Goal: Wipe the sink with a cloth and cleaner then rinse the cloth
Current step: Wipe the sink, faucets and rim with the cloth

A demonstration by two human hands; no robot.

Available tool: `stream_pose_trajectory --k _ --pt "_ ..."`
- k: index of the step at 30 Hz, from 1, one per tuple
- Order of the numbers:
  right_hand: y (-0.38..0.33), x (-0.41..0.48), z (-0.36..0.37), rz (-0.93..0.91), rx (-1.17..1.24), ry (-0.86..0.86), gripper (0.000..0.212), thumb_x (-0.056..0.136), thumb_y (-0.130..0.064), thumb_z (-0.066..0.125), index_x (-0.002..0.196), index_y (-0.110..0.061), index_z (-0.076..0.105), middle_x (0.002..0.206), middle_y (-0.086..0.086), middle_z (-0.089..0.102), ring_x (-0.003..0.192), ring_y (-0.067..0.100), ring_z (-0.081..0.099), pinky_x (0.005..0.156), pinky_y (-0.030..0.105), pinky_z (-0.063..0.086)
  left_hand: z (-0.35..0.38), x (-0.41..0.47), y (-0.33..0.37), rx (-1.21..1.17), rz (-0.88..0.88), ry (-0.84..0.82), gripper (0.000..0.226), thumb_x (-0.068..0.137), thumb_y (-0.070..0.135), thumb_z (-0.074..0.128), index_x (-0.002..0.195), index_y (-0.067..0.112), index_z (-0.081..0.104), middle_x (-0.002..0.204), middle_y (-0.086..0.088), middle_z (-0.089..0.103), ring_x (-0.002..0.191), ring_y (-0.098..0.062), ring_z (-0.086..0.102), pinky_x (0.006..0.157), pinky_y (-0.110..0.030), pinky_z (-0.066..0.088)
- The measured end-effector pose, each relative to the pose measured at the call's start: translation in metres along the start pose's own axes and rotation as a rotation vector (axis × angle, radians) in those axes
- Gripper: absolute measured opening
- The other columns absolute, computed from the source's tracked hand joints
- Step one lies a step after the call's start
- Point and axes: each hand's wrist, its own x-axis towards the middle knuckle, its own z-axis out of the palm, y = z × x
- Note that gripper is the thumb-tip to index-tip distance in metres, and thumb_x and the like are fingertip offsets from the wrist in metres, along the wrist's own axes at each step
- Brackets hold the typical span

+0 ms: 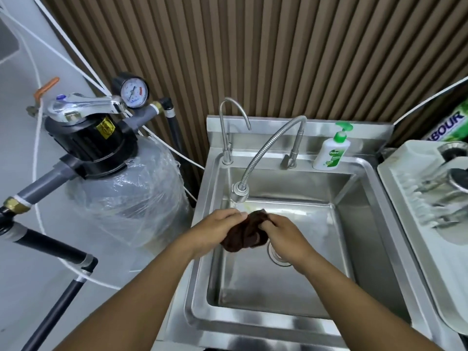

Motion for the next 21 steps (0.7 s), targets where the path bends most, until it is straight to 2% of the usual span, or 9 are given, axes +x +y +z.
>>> stream_pose_trajectory --k 3,5,7,9,11,14,15,18,21 --pt "0.005 -0.016 -0.020 0.086 0.216 0.032 0.029 0.098 -0.032 0.052 0.093 -0.015 0.075 0.091 0.008 0.077 0.084 0.023 0.071 0.075 0.034 0.054 0.017 0.003 -0.001 -0.299 -0.031 -0.003 0.048 0.087 0.045 0.075 0.119 0.010 0.066 0.110 -0.016 0.072 0.102 -0.028 0.070 0.093 -0.047 0.057" --pt "0.009 -0.029 -0.032 0.127 0.385 0.049 0.027 0.102 -0.027 0.052 0.100 -0.014 0.076 0.093 0.014 0.077 0.074 0.021 0.071 0.061 0.027 0.054 0.031 0.004 -0.010 -0.369 -0.003 -0.021 0.065 0.073 0.030 0.086 0.128 0.010 0.059 0.118 -0.015 0.070 0.109 -0.032 0.067 0.101 -0.054 0.051" --pt "0.016 -0.038 -0.044 0.148 0.508 0.051 0.027 0.102 -0.028 0.054 0.105 -0.011 0.075 0.094 0.017 0.077 0.077 0.027 0.072 0.063 0.033 0.058 0.052 0.005 -0.016 -0.395 0.037 -0.002 0.063 0.076 0.013 0.084 0.132 0.006 0.056 0.127 -0.020 0.066 0.115 -0.035 0.065 0.104 -0.054 0.049" --pt "0.026 -0.047 -0.054 0.135 0.524 0.045 0.025 0.102 -0.030 0.055 0.109 -0.017 0.074 0.098 0.012 0.078 0.093 0.032 0.074 0.085 0.045 0.057 0.073 0.009 -0.017 -0.471 0.086 0.085 0.044 0.088 0.001 0.072 0.130 0.002 0.057 0.127 -0.023 0.066 0.111 -0.032 0.067 0.098 -0.048 0.054" --pt "0.036 -0.053 -0.063 0.088 0.464 0.045 0.021 0.102 -0.029 0.054 0.114 -0.026 0.072 0.101 0.005 0.078 0.099 0.030 0.073 0.096 0.052 0.051 0.090 0.012 -0.012 -0.565 0.126 0.159 0.031 0.094 -0.002 0.061 0.125 0.001 0.059 0.117 -0.021 0.069 0.103 -0.028 0.069 0.085 -0.039 0.059" --pt "0.041 -0.057 -0.078 0.056 0.500 0.053 0.020 0.103 -0.024 0.054 0.115 -0.026 0.070 0.102 0.003 0.078 0.100 0.026 0.073 0.090 0.047 0.054 0.108 0.017 0.000 -0.558 0.169 0.239 0.026 0.097 -0.003 0.057 0.122 0.004 0.058 0.105 -0.018 0.072 0.096 -0.027 0.070 0.079 -0.037 0.060" --pt "0.040 -0.058 -0.083 0.054 0.517 0.054 0.020 0.103 -0.023 0.054 0.114 -0.024 0.071 0.101 0.002 0.078 0.097 0.022 0.073 0.084 0.038 0.056 0.113 0.017 0.005 -0.531 0.183 0.268 0.025 0.097 -0.003 0.057 0.120 0.005 0.059 0.101 -0.015 0.073 0.094 -0.026 0.070 0.079 -0.037 0.060" --pt "0.032 -0.061 -0.099 -0.047 0.440 0.100 0.018 0.100 -0.017 0.058 0.109 -0.016 0.074 0.083 -0.009 0.077 0.074 0.001 0.069 0.065 0.011 0.047 0.122 0.017 0.019 -0.430 0.255 0.329 0.026 0.099 -0.003 0.054 0.118 0.014 0.059 0.092 -0.009 0.075 0.089 -0.025 0.070 0.081 -0.044 0.058" --pt "0.023 -0.061 -0.112 -0.218 0.266 0.148 0.009 0.095 -0.015 0.066 0.096 -0.018 0.075 0.071 -0.017 0.071 0.068 -0.004 0.063 0.065 0.009 0.044 0.124 0.012 0.030 -0.293 0.362 0.336 0.035 0.100 0.001 0.054 0.125 0.026 0.055 0.102 -0.012 0.075 0.093 -0.034 0.072 0.079 -0.052 0.058"
